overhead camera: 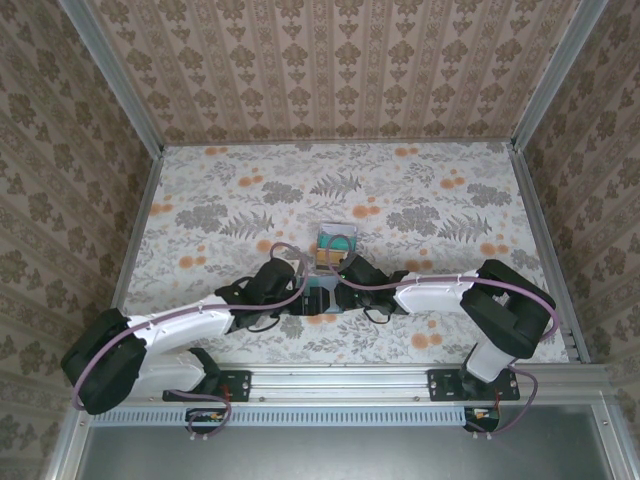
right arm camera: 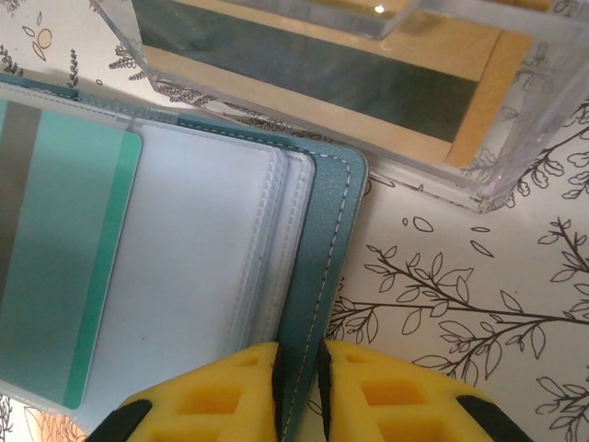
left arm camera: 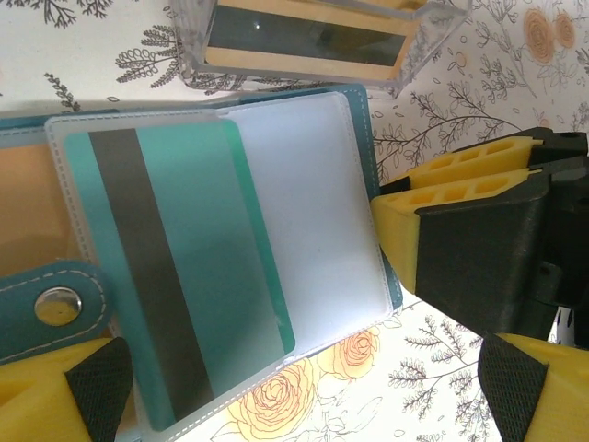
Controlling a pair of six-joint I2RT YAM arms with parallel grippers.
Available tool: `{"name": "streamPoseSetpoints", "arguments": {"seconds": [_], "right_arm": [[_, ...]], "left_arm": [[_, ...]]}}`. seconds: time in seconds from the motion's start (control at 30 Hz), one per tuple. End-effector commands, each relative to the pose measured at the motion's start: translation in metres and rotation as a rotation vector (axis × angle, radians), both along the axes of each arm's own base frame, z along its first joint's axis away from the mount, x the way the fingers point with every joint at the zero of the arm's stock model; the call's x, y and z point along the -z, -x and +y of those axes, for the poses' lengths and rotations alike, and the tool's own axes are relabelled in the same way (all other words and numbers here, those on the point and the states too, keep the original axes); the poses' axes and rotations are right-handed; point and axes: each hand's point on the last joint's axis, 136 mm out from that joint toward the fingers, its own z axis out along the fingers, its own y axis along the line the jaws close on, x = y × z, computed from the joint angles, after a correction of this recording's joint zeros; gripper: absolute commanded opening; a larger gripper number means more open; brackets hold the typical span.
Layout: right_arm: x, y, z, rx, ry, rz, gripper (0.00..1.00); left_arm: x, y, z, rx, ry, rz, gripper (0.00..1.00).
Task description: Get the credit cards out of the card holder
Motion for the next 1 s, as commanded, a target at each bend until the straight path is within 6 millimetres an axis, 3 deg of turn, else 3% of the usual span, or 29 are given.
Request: {"name": "streamPoseSetpoints", "arguments": {"seconds": [0.0, 0.2, 0.37, 0.67, 0.97], "right_arm": [[0.004, 0.008, -0.004, 0.003, 0.027, 0.021, 0.22], [-0.017, 0.003, -0.018, 0.045, 0.042, -0.043, 0.3], [-0.039, 0.0, -0.012, 0.05, -0.013, -0.075, 0.31], [-0.058, -0.003, 0.036, 0.002, -0.211, -0.027, 0.26], [-0.048, -0.009, 0.072, 0.018, -0.315, 0.055, 0.24]], "left_arm": [[-0.01, -0.003, -0.002, 0.009, -0.012, -0.036, 1.0], [0.0, -0.004, 0.019, -0.044, -0.073, -0.035, 0.99], [0.004, -0.009, 0.032, -0.076, -0.051, -0.028, 0.87], [0.015, -0.016, 0.037, -0.084, -0.026, -0.005, 0.39], [0.03, -0.014, 0.049, -0.116, -0.044, 0.021, 0.35]]}}
